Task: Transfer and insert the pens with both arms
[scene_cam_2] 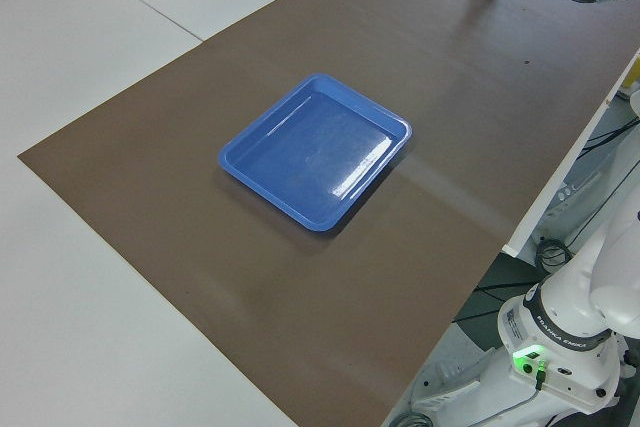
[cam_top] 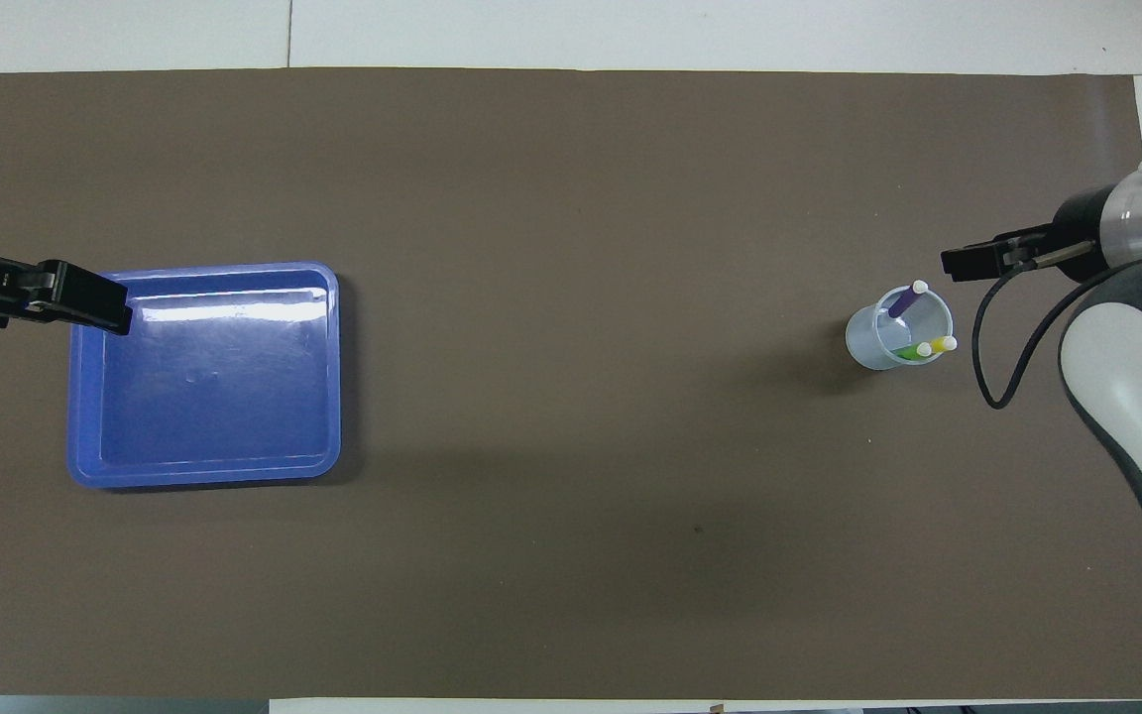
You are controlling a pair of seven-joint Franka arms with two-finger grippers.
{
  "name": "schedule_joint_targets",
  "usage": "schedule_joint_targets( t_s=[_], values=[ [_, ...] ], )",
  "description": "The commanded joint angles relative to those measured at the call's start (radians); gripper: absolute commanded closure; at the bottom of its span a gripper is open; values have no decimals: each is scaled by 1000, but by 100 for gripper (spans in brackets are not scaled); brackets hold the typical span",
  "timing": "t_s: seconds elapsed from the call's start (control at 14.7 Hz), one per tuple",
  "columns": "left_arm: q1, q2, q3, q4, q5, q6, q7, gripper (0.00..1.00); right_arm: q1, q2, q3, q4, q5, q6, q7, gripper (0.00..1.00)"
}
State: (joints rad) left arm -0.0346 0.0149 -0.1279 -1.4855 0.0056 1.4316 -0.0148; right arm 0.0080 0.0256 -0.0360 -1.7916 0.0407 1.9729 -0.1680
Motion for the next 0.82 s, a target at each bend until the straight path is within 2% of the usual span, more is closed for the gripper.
schedule_joint_targets(
  t_s=[0.0,0.34,0.75],
  values=[
    [-11,-18,19,-10,-10,-10,18,0,7,11,8,133,-73,-156,181,0],
    [2,-23,17,-16,-18,-11,12,0,7,10,5,231,-77,-314,283,0],
    [13,-21,13,-16,-19,-8,10,0,9,-3,13,227,-74,-356,351,0]
  ],
)
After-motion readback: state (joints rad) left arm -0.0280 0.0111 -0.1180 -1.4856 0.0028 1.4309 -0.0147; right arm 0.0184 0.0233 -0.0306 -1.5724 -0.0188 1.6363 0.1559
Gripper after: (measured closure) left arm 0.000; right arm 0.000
